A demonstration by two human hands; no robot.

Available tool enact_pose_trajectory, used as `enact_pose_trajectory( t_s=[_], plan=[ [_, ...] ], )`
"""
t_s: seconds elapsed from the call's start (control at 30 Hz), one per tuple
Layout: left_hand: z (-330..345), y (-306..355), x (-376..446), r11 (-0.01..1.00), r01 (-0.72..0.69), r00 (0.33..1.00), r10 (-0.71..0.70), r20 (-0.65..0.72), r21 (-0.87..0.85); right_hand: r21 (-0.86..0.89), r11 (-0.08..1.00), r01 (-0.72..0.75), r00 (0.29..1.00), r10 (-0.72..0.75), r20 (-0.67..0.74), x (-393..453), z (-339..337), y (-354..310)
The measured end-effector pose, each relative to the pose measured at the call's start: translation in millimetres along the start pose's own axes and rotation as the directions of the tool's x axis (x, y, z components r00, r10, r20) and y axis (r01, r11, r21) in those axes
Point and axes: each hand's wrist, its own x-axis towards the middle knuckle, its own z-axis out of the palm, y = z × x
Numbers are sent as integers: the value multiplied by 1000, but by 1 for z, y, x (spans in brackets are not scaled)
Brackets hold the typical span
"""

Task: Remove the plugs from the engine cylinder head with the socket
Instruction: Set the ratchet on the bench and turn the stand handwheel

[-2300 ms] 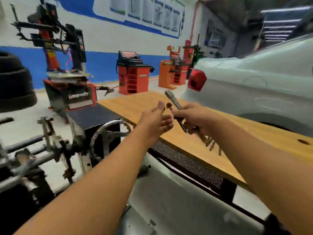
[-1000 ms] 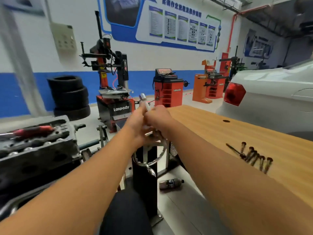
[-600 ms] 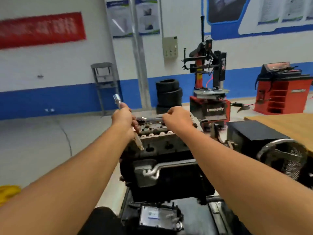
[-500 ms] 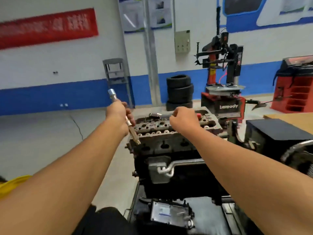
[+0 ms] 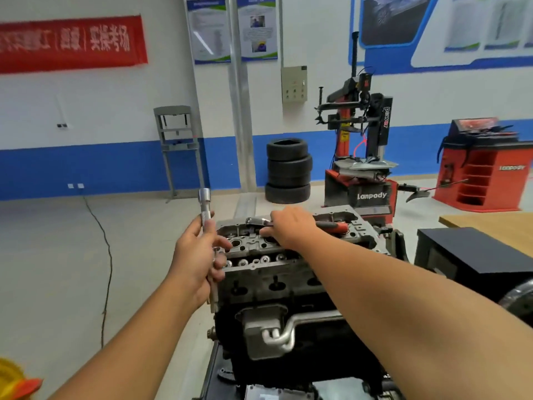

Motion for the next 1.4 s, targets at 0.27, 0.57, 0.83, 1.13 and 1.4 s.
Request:
enact_pose_trajectory(
  t_s=[0.27, 0.57, 0.83, 1.13, 1.4],
  plan=[
    [30, -26, -20, 982, 113, 982, -87, 168, -153, 263, 963, -67, 981, 112, -159, -24, -26, -2],
    [95, -40, -101, 987, -85, 946, 123, 300, -134, 990, 139, 7, 878, 473, -73, -148, -62, -7],
    [122, -72, -162, 883, -443, 783, 294, 548, 158, 958, -276, 75, 739, 660, 132, -229, -56, 23],
    [166, -96, -217, 723, -521, 779, 187, 598, 453, 940, -336, 50, 555, 792, 254, -263, -77, 97],
    [209, -94, -225, 903, -207, 875, -2, 484, 377, 962, -215, -168, 452, 850, 269, -303, -111, 240]
  ],
)
